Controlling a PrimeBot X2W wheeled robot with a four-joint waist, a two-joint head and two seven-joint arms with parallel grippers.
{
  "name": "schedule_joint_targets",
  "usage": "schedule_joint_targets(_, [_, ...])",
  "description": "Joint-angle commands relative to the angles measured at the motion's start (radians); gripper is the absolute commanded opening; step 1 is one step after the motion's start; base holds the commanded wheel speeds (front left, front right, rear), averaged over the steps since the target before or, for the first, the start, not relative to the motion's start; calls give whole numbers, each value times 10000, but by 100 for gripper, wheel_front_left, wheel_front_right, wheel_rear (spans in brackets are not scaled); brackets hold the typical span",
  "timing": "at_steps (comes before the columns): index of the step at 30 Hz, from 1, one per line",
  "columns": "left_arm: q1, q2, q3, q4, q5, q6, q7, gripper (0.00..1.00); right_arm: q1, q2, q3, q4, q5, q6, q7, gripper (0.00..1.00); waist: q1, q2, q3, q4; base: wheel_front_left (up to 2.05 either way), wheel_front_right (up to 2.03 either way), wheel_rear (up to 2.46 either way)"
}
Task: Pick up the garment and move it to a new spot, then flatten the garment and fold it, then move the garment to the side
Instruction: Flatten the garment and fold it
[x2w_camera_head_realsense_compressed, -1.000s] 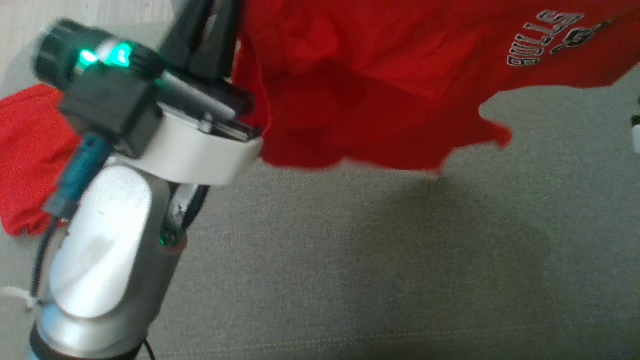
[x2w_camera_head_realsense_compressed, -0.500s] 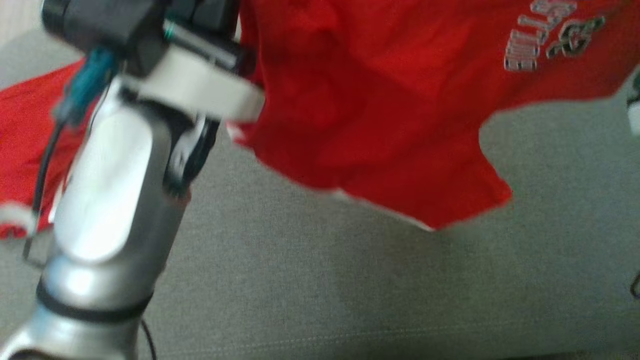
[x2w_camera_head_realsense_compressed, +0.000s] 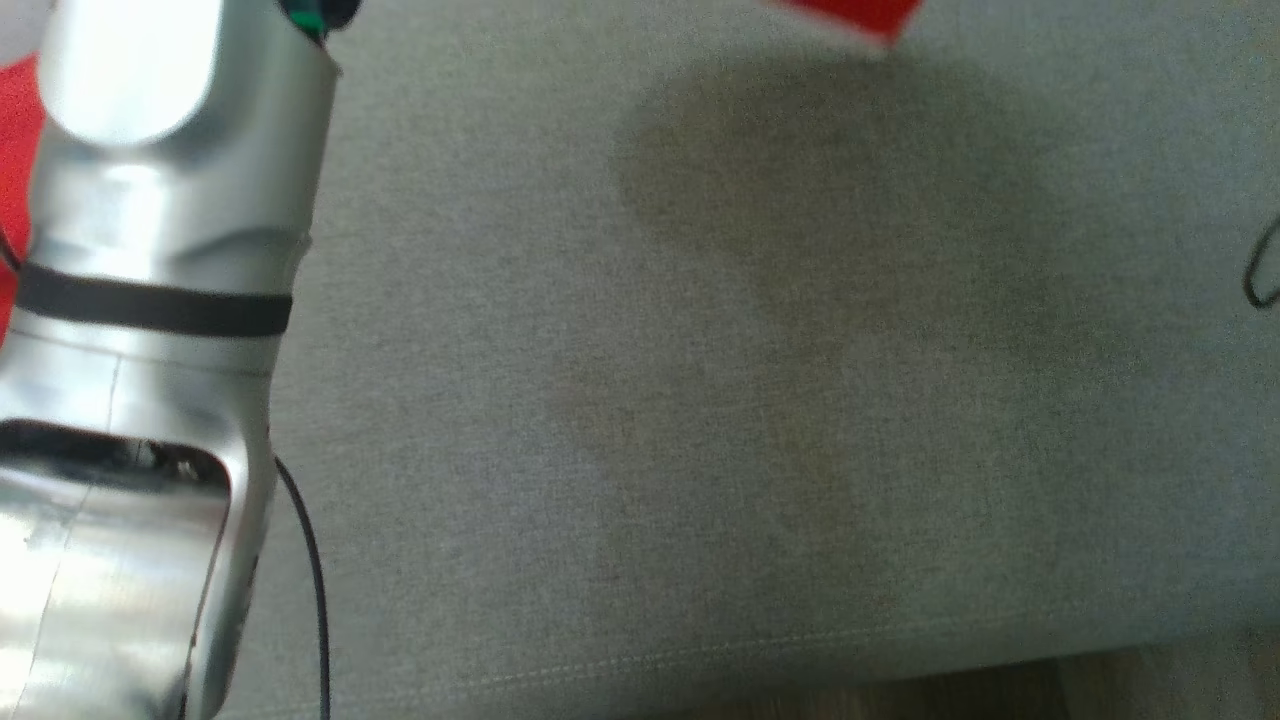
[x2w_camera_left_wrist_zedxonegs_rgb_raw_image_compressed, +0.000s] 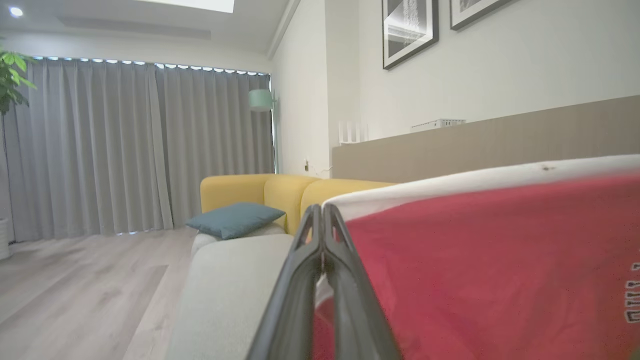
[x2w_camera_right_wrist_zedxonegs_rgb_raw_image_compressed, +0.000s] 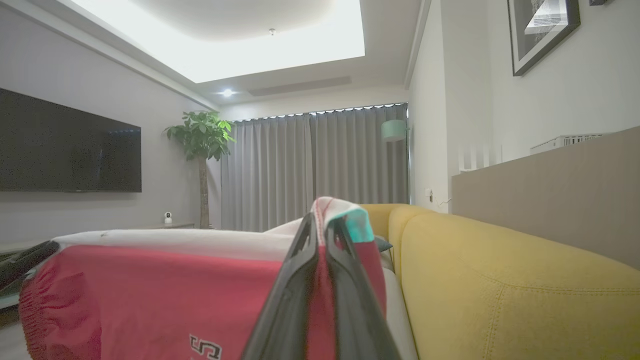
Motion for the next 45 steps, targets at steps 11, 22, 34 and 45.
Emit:
schedule_joint_targets(11, [1577,91,663,2065,-198,-143,-47,0,387,959,2745,3549,1682,65,-1159,0,0,0,1067,-135,0,0,0])
schedule_joint_targets(22, [4004,70,-32,1268,-1088,183,-48,0,2485,848,3483,3910,2710,65,-1364,0,0,0,1011,-99,0,0,0])
schedule_joint_targets(34, [8450,286,-549,-2008,375,44,-49,0,7396,-47,1706,550,1359,65,-1369,0,0,0,-192,131,0,0,0])
schedule_joint_targets(45, [11333,962,-980,-4707,561,266,551,0,11223,383,-548,-2679,-32,65,213,0,0,0,-1112,338,0,0,0])
